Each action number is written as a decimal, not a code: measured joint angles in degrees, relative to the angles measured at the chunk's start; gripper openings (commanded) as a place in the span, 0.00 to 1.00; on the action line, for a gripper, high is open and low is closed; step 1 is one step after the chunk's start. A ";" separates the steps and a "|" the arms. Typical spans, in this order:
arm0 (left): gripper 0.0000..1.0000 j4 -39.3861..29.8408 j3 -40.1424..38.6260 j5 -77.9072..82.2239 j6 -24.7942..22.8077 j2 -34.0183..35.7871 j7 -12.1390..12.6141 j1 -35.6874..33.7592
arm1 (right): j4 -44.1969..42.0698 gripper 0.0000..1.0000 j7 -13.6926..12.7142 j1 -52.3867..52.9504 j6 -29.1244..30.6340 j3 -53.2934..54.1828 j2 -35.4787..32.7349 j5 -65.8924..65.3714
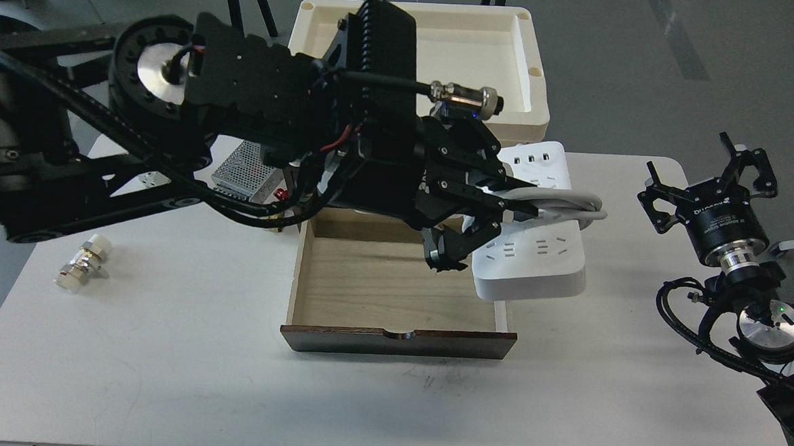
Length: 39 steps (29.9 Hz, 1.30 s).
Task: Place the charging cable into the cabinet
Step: 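Carry the charger with the left gripper over the open drawer, then lower the charger into the open drawer and open the left gripper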
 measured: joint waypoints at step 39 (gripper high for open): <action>0.07 15.65 10.01 1.40 0.01 4.68 7.59 15.52 | 0.10 1.00 -0.01 0.01 0.01 -0.03 -0.05 -0.97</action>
